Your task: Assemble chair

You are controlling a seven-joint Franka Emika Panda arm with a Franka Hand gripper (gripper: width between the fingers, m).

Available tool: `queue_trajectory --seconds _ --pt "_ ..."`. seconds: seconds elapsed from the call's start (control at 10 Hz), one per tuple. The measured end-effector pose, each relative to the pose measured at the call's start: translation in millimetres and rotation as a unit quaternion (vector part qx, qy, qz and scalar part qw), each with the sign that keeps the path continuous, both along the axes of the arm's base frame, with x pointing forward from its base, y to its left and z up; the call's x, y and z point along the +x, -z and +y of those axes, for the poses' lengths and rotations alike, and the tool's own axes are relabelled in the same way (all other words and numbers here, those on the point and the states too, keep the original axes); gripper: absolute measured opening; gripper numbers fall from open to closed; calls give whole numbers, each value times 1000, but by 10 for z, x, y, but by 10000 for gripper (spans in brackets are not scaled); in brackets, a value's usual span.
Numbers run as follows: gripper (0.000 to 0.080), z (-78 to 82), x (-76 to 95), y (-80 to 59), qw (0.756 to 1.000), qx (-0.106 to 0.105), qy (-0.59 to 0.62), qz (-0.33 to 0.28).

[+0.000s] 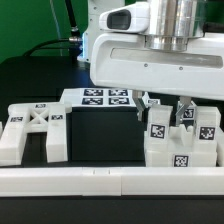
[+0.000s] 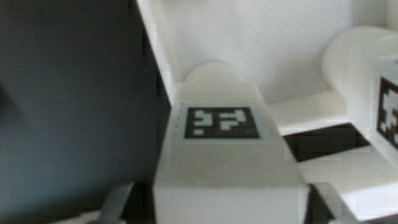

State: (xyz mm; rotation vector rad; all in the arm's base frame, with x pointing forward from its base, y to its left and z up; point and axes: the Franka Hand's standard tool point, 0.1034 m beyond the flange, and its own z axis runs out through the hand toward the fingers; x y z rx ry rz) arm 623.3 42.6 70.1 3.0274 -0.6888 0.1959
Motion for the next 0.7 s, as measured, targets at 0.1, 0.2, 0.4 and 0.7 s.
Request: queue_trajectory --seconds 0.1,0.2,0.4,0.7 --pt "291 9 -3 6 999 6 48 -2" --pt "291 17 -2 6 995 15 97 -6" --pt "291 55 -2 4 982 29 185 -10" --pt "291 56 -15 3 954 41 296 -8"
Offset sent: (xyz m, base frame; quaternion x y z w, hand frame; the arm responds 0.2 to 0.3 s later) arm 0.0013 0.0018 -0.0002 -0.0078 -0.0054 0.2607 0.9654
